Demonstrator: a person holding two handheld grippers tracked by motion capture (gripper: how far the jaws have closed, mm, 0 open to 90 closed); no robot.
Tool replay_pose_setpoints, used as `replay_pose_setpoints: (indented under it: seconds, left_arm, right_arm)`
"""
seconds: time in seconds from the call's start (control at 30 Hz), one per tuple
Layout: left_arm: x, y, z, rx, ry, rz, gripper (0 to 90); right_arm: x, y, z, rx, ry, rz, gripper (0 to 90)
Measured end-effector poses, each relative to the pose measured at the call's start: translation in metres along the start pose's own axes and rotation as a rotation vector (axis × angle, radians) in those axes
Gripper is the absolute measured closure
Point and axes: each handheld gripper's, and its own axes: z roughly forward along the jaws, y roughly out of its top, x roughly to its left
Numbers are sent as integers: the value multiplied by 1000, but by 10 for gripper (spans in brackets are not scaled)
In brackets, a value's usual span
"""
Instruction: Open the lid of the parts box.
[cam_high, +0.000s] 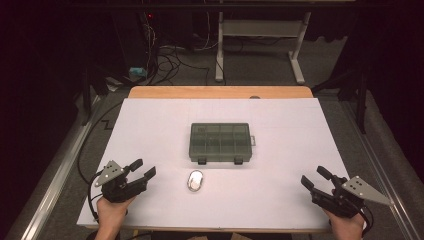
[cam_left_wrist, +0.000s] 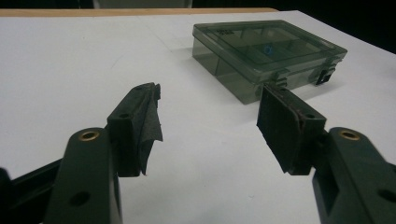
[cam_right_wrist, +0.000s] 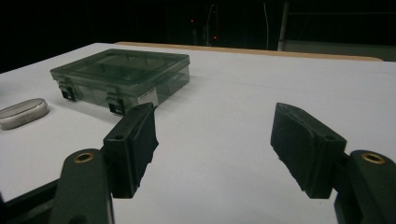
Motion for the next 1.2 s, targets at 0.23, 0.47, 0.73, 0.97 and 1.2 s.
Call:
replay_pose_setpoints:
  seconds: [0.23,0.47,0.73,0.97,1.2]
  left_arm:
    - [-2,2,5,-1,-9,2,392]
    - [-2,3,7,-9,-14,0,393]
    - [-5,5,11,-11,-21,4,393]
    - [-8,6,18,-5,-30,7,393]
    - [-13,8,24,-3,-44,16,394]
  right_arm:
    - [2,1,5,5,12,-4,316]
    - [3,1,8,-1,17,-6,319]
    - [5,3,15,-7,31,6,322]
    - [7,5,22,-11,49,3,324]
    - [8,6,28,-12,56,0,327]
